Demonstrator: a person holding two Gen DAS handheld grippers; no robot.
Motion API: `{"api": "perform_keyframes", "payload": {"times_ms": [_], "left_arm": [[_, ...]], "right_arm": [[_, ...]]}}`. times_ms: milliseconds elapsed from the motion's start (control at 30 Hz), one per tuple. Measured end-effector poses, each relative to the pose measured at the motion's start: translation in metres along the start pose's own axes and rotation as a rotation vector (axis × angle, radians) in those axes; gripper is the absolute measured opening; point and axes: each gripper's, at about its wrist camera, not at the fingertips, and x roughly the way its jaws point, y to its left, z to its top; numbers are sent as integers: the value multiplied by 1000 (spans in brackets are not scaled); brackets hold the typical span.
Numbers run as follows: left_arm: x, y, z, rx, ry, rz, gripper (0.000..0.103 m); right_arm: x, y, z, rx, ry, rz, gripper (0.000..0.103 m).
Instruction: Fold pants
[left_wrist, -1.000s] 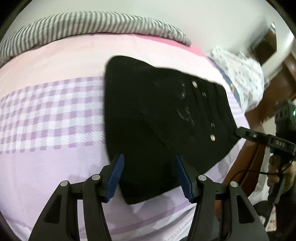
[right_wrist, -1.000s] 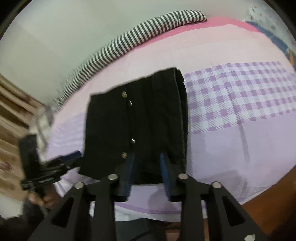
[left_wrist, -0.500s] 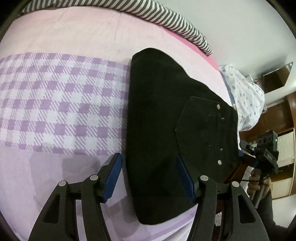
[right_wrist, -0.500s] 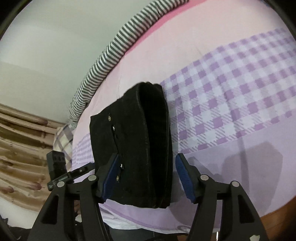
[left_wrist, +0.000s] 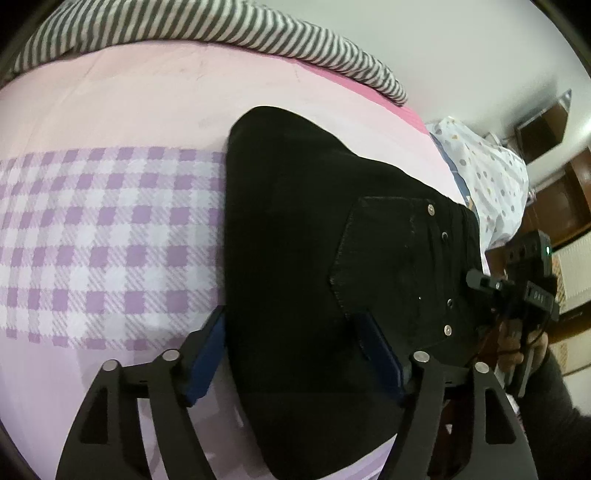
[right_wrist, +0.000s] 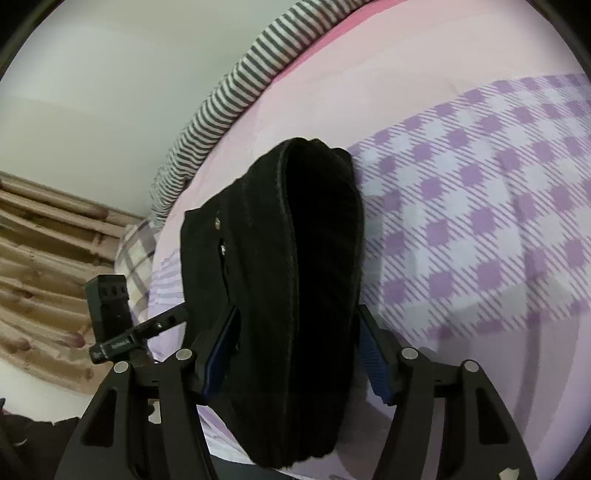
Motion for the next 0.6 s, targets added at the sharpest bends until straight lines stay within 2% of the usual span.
{"api": "perform_keyframes", "payload": {"times_ms": [167, 333, 400, 467, 600], "left_arm": [[6, -8, 2, 35, -19, 11, 74], [14, -14, 7, 49, -25, 19, 77], [16, -18, 7, 62, -30, 33, 77], [20, -25, 7, 85, -34, 68, 77], [23, -29, 7, 107, -42, 105, 77]], "right_arm": [[11, -1, 7, 10, -6, 79, 61], [24, 14, 10, -45, 9, 53, 61], [25, 15, 9, -49, 7, 41, 55], [24, 14, 7, -38, 1, 19, 44], [24, 9, 5, -12, -9, 16, 41]]}}
